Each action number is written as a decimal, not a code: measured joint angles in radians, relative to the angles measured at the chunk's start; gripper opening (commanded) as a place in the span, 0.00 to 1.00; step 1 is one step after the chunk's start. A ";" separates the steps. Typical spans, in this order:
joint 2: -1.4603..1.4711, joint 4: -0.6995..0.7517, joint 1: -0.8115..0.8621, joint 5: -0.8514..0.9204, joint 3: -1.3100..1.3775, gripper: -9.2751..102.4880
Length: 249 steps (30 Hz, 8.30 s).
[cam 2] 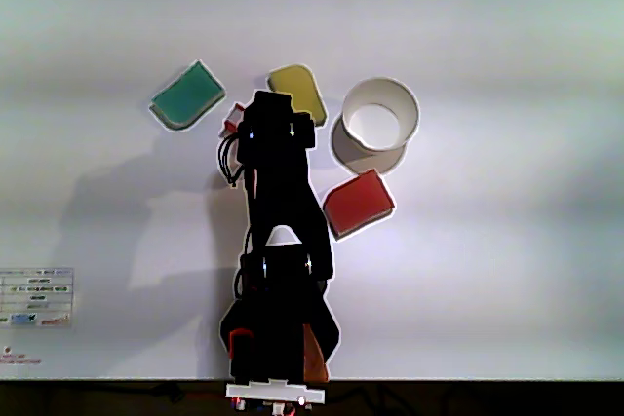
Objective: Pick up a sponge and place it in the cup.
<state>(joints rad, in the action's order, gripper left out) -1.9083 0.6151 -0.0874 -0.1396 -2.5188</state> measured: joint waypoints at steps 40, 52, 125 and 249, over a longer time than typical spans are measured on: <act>-0.124 0.627 0.000 -0.120 0.620 0.08; -0.124 0.709 0.216 -0.028 0.762 0.08; -0.641 0.580 0.403 0.143 0.241 0.08; -1.345 0.696 0.156 0.147 -0.574 0.08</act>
<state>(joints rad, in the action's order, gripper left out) -3.2536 1.3116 0.0690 0.0077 -3.0925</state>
